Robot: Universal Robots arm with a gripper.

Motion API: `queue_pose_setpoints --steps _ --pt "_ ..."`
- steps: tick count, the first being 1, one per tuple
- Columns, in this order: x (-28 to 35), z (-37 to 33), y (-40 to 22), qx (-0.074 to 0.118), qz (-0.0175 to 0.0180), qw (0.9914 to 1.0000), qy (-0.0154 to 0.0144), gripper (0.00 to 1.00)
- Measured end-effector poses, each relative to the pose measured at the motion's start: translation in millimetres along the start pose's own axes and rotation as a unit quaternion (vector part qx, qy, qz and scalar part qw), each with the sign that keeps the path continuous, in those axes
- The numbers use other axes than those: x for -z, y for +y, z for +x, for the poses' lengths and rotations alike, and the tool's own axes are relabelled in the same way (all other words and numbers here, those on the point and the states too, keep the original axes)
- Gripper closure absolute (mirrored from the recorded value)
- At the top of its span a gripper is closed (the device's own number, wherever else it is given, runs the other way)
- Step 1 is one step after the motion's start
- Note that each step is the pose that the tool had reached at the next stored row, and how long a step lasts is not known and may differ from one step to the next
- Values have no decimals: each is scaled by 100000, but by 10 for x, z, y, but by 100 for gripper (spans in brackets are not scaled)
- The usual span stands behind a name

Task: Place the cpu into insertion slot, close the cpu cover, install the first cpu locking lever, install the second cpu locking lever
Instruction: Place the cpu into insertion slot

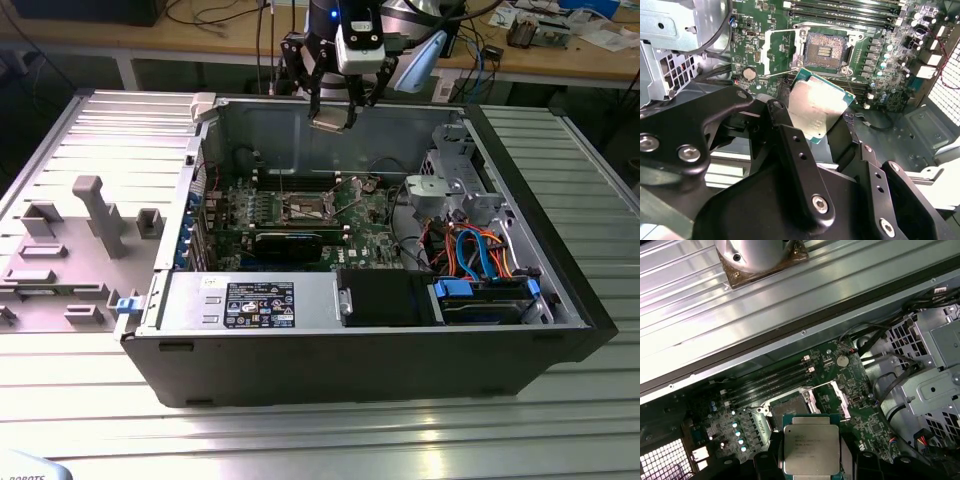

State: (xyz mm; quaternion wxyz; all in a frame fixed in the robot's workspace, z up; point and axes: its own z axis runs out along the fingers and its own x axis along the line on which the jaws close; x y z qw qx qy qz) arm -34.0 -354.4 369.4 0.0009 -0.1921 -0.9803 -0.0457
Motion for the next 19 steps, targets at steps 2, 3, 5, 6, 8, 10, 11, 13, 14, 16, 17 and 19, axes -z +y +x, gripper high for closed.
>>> queue_pose_setpoints --steps 2,3,5,6,8,10,11,13,14,16,17,19 --pt "0 0 0 -21 0 100000 1 46" --pt "0 0 0 -46 -2 100000 -3 46" --pt "0 0 0 -163 -5 100000 -12 46" --pt "-1 0 0 -222 -8 100000 -17 46" --pt "-1 0 0 -359 -8 99999 -30 46" --pt "-2 0 0 -511 -10 99999 -46 46" --pt "-2 0 0 -609 -5 99998 -52 46" --pt "-3 0 0 -854 -12 99996 -75 46" --pt "-3 0 0 -991 -17 99995 -85 46" --pt "-4 0 0 -1536 -31 99988 -135 46" --pt "-4 0 0 -1672 -31 99986 -147 46" --pt "-5 0 0 -2030 -42 99979 -180 46"
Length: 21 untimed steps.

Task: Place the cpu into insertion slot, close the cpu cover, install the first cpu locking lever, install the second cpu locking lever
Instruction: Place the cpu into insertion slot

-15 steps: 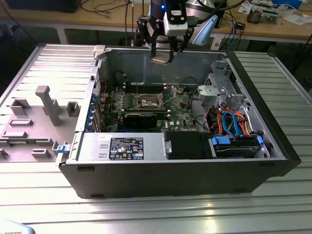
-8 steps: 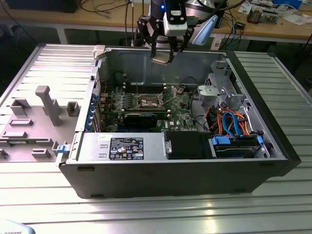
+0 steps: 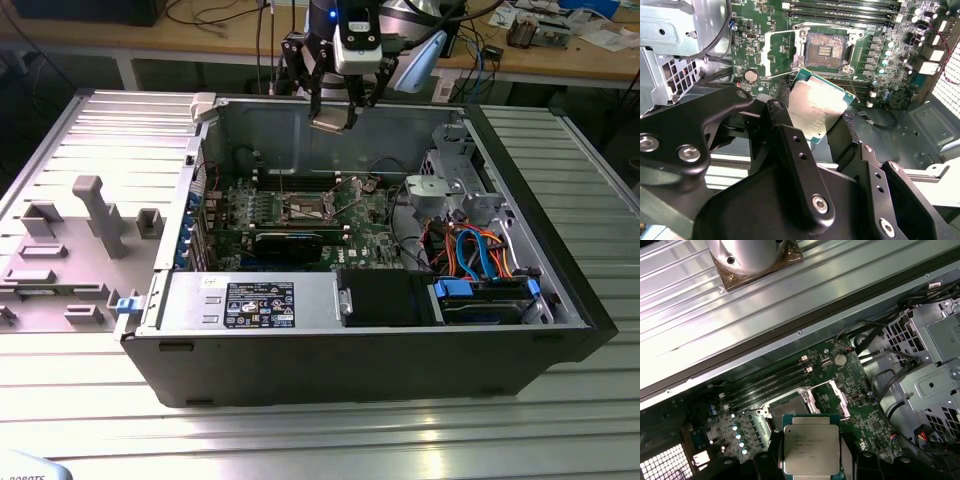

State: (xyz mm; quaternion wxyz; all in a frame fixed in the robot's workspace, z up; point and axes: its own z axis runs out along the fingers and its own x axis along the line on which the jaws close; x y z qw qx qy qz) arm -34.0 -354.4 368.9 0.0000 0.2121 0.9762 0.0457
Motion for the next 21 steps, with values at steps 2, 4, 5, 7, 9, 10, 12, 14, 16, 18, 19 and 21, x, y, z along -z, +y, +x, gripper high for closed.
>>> queue_pose_setpoints --steps 2,4,5,7,9,10,12,14,16,18,19,21 --pt "-2 0 0 -467 -8 99999 -42 46" --pt "-3 0 0 -793 -13 99997 -73 46" --pt "-3 0 0 -863 -10 99996 -76 46" --pt "-3 0 0 -1046 -18 99994 -95 46" --pt "-3 0 -1 -1374 -22 99990 -122 46" --pt "-4 0 0 -1498 -28 99989 -134 46" --pt "-4 0 -1 -1950 -35 99981 -172 46" --pt "-4 0 0 -2123 -41 99977 -190 46" --pt "-4 0 -1 -2159 -41 99977 -192 46" --pt "-4 0 -1 -2162 -42 99976 -195 46" --pt "-4 0 0 -2162 -41 99976 -195 46" --pt "-4 0 -1 -2166 -41 99976 -195 46"
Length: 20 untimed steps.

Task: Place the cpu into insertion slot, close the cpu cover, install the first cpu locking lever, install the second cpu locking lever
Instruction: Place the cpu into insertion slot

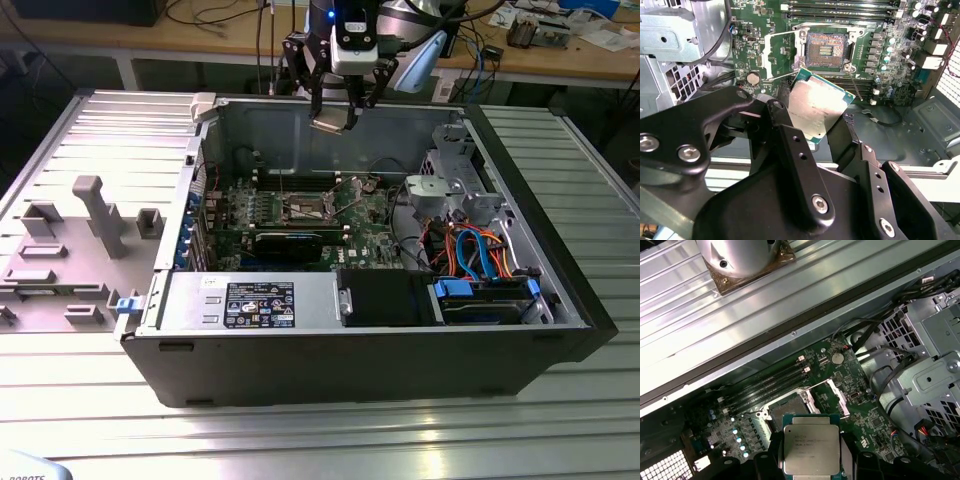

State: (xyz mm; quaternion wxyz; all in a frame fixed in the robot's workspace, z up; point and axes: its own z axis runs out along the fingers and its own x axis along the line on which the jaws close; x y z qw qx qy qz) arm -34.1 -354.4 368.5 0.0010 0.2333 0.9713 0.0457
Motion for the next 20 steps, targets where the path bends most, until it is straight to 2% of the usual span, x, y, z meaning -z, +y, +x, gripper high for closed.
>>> queue_pose_setpoints --steps 8,20 --pt "0 0 0 -199 -3 100000 -17 46" --pt "-2 0 0 -1973 -36 99980 -176 46"
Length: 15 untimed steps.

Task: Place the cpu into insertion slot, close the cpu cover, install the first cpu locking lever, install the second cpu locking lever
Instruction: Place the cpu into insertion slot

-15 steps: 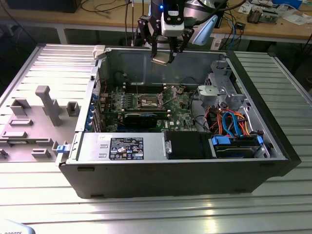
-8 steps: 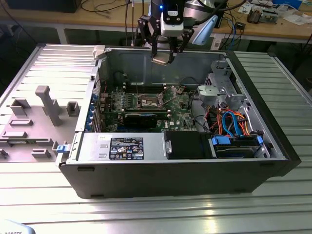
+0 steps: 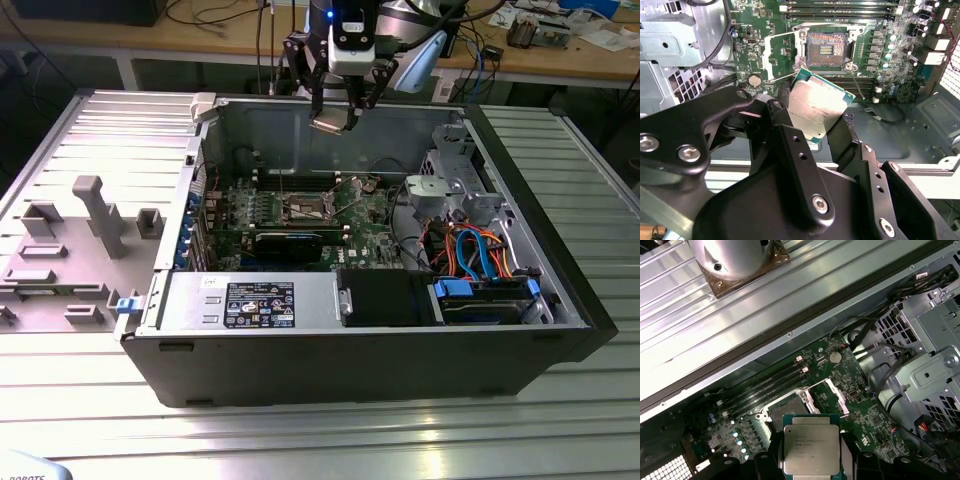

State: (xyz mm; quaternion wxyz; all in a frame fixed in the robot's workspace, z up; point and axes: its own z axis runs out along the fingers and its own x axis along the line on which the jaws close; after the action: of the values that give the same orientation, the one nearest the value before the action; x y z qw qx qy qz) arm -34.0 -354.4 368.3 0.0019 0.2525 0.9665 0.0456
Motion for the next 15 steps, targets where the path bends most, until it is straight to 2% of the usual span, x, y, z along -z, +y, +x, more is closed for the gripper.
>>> queue_pose_setpoints --steps 4,9,13,15 --pt "-3 0 0 -789 -20 99997 -72 46" --pt "-10 0 -1 -3185 -60 99949 -285 46" --pt "-20 0 -2 -5981 -120 99819 -535 46" --pt "-25 0 -2 -7595 -145 99709 -680 46"
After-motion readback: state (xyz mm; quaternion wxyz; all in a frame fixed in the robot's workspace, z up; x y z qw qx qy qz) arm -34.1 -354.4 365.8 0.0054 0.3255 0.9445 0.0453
